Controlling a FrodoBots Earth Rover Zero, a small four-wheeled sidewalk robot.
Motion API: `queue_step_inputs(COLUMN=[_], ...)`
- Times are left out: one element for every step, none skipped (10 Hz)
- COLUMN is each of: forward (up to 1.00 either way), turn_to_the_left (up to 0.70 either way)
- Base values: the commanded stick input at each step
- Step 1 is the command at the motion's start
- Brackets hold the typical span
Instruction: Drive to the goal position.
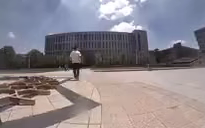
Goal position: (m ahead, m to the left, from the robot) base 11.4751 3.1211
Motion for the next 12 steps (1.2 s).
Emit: queue_step_inputs(forward=[0.50,0.50,0.50,0.50,0.50,0.50,0.50,0.50,0.50,0.50,0.50,0.50], turn_to_the_left=[0.00,0.00,0.00,0.00,0.00,0.07,0.26,0.46,0.50,0.50,0.22,0.00])
